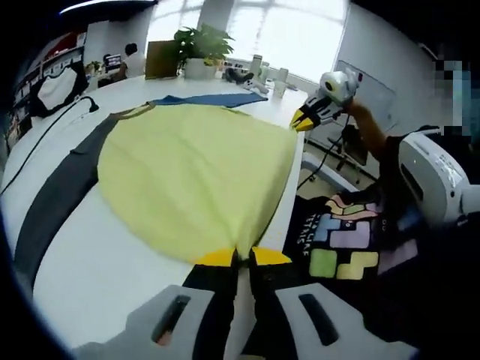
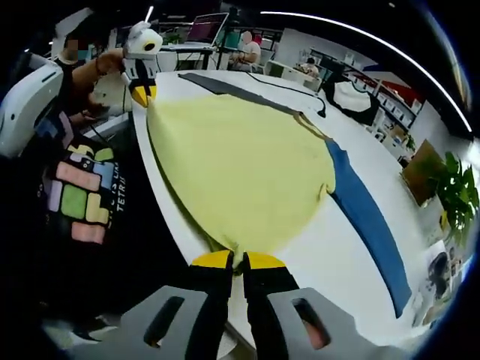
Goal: Fold the garment on the visible template until the final outline fits inside the template.
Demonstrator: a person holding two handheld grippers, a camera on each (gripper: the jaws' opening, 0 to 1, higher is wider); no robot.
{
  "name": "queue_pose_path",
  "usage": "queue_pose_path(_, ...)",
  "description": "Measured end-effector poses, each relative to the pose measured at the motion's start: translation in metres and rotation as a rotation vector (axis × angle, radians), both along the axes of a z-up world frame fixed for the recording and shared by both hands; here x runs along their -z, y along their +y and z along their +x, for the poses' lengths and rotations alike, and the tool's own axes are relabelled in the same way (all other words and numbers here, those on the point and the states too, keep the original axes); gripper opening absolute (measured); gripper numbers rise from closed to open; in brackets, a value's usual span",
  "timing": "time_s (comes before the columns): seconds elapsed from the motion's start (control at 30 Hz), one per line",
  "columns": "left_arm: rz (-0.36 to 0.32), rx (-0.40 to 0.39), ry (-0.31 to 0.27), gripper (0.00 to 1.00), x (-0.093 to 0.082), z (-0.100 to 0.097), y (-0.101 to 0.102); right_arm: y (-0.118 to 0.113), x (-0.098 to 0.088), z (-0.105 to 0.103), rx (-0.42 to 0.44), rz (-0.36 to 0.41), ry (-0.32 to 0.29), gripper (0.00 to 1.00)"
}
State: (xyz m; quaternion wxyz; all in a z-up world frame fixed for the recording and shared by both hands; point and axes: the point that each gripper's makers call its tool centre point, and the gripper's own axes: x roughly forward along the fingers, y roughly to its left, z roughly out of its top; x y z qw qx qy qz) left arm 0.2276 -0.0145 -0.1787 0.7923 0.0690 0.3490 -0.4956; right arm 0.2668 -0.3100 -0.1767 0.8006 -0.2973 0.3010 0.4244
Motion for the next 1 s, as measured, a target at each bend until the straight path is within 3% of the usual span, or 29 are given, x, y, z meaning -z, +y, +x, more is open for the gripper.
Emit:
queue_pose_path(0.17,-0.009,-0.029,-0.049,0.10,-0.003,0.002,0.002,0.001,-0.001,0.000,0.016,0.029,0.013,0.03)
queue_pose_path(0.27,0.026,-0.027,-0.195,0.16,-0.009,0.010,0.008,0.002,-0.001,-0.001,0.026,0.051,0.024,0.03)
queue_pose_path(0.37,0.095,-0.010,-0.289,0.28,-0.009,0.012,0.013,0.002,-0.001,-0.002,0.034,0.062,0.030,0.03)
queue_pose_path(0.4,0.144,-0.003,-0.336,0.30,-0.008,0.011,0.016,0.002,-0.002,-0.001,0.037,0.068,0.031,0.03)
queue_pose_path(0.57,0.240,0.012,-0.529,0.30,-0.018,0.017,0.015,0.003,-0.003,-0.001,0.049,0.084,0.029,0.04)
queue_pose_path(0.73,0.409,0.159,-0.739,0.38,-0.021,0.012,0.008,0.004,-0.005,-0.001,0.052,0.107,0.029,0.04)
queue_pose_path(0.8,0.434,0.187,-0.761,0.36,-0.018,0.011,0.006,0.004,-0.007,0.000,0.062,0.129,0.030,0.04)
queue_pose_path(1.0,0.415,0.182,-0.759,0.25,-0.019,0.013,0.005,0.004,-0.010,0.000,0.082,0.177,0.041,0.04)
